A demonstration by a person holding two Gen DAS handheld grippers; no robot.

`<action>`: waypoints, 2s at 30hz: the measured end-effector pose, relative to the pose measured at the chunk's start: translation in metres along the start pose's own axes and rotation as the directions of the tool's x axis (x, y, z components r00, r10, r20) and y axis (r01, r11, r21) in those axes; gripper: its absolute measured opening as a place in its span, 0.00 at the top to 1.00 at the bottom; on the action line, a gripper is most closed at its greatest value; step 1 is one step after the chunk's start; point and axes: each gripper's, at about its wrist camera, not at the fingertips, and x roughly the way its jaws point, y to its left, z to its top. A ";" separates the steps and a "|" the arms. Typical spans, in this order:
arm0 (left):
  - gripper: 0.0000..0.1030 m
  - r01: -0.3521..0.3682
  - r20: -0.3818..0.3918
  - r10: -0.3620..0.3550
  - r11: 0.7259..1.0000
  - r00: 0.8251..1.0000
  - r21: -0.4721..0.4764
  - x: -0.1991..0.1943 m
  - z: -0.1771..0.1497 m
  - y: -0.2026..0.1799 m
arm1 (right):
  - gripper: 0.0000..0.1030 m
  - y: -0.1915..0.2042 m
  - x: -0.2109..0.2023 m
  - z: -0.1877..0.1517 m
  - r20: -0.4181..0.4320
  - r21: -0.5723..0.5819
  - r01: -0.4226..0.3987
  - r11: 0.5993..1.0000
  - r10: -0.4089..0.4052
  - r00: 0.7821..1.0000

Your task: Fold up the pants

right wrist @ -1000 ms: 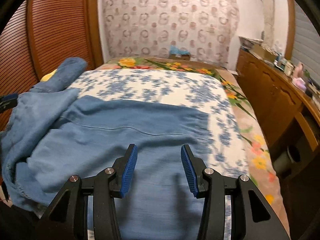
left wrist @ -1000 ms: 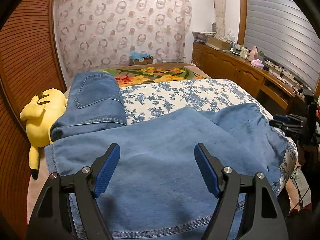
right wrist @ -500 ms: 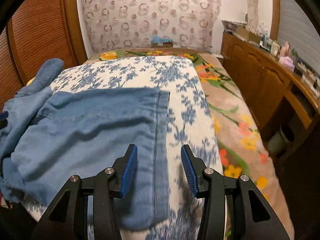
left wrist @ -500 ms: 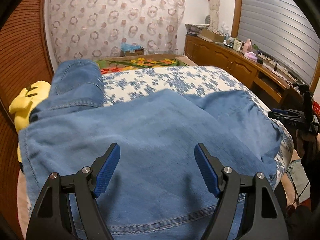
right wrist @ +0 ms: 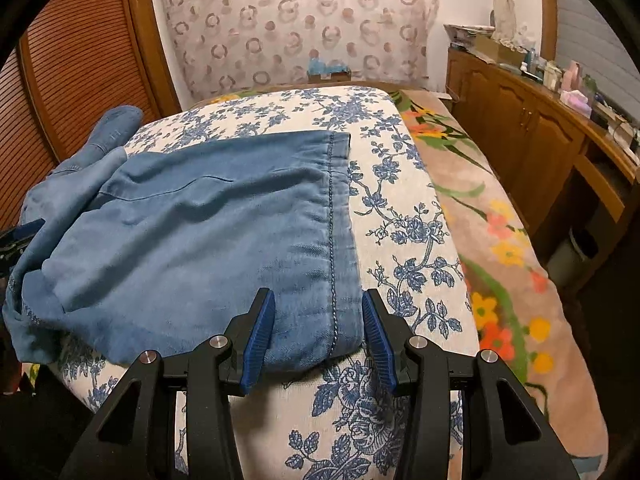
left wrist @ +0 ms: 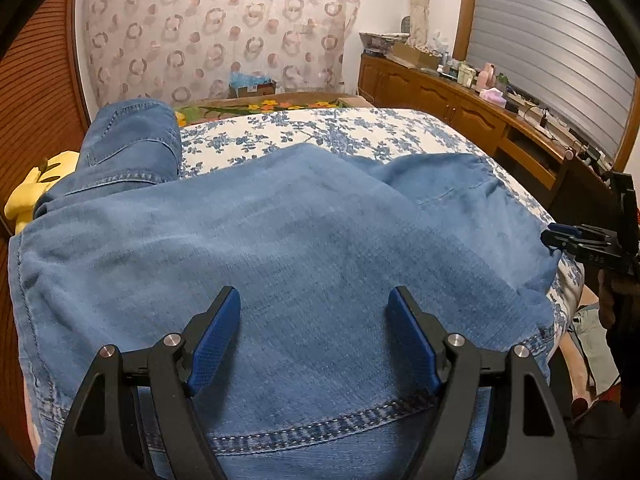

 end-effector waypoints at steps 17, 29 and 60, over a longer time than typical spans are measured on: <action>0.25 0.011 0.033 -0.011 1.000 0.999 -0.004 -0.006 0.006 -0.004 | 0.92 -0.013 -0.028 0.007 0.183 0.048 0.032 0.998 -0.040 0.982; 0.25 0.023 0.066 -0.023 1.000 0.998 0.009 -0.022 0.014 -0.009 | 0.93 -0.057 -0.064 0.017 0.244 0.082 0.060 0.995 -0.078 0.967; 0.25 -0.094 0.158 0.102 0.994 0.982 -0.053 -0.087 0.012 0.040 | 0.92 0.134 -0.113 0.119 0.346 -0.348 -0.275 0.896 0.395 0.851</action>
